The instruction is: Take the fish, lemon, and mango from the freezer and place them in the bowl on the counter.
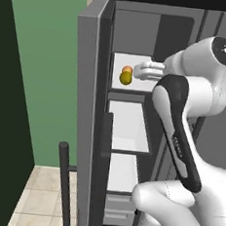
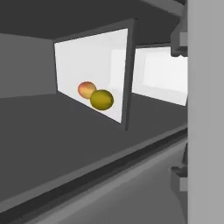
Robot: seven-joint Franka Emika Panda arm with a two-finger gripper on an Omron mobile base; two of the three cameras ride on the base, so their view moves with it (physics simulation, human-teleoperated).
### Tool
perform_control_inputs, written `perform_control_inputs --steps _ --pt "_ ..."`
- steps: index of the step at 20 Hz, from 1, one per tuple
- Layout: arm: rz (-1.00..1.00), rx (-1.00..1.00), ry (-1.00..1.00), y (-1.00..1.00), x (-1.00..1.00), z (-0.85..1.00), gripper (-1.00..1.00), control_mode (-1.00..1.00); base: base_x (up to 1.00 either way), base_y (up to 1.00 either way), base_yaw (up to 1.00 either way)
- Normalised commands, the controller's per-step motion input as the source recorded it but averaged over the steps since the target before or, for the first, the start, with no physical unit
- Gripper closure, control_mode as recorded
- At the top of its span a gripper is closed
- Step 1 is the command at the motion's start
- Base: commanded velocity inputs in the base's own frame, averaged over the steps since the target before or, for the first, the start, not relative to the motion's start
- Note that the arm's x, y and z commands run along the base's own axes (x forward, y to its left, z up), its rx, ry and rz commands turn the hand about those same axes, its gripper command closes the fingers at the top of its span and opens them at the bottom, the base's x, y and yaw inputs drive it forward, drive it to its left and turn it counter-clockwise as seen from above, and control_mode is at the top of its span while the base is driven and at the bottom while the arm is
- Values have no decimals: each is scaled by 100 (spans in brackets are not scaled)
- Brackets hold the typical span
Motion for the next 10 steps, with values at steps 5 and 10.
perform_control_inputs --steps 5,10 --pt "0 -7 1 16 62 -14 -100 -100 0 0 0" --pt "0 -4 4 11 57 -38 -100 -100 0 0 0"
